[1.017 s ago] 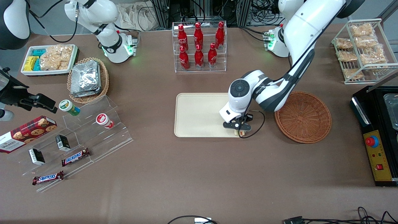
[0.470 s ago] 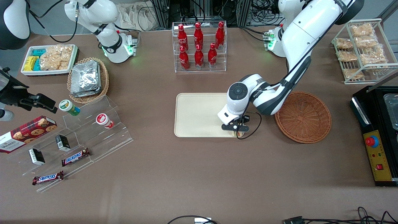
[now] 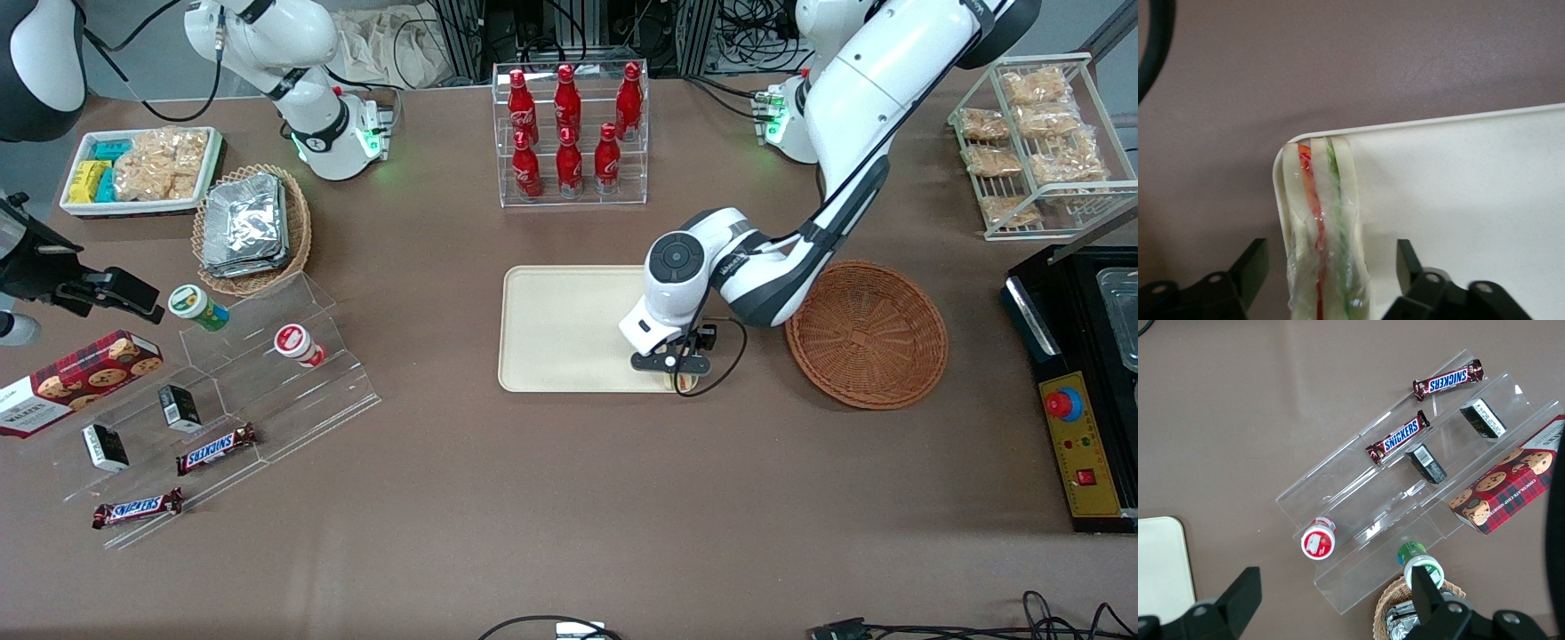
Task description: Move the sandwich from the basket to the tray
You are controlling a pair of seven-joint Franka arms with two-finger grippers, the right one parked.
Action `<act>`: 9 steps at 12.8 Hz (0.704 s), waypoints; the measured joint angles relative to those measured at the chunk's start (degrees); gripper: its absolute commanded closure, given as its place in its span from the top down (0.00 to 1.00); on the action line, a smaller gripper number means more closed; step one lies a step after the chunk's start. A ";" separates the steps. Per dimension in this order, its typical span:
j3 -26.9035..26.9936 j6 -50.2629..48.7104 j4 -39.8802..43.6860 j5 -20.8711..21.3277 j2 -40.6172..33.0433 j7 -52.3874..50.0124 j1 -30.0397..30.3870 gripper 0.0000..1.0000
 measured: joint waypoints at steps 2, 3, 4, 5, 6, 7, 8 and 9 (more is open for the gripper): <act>-0.64 -4.31 2.18 -3.66 -2.35 -0.01 0.01 1.00; -0.87 -6.76 3.40 -5.77 -4.23 0.01 0.03 1.00; -1.04 -9.79 4.89 -7.83 -6.29 0.07 0.05 1.00; -1.15 -13.89 7.18 -9.93 -8.40 0.58 0.06 1.00; -1.23 -19.00 10.61 -12.11 -10.36 1.58 0.06 1.00; -1.25 -24.58 14.85 -14.19 -11.92 3.05 0.09 1.00; -1.18 -30.16 19.51 -15.63 -13.10 4.87 0.17 1.00; -0.72 -34.57 23.48 -16.25 -14.16 6.93 0.29 1.00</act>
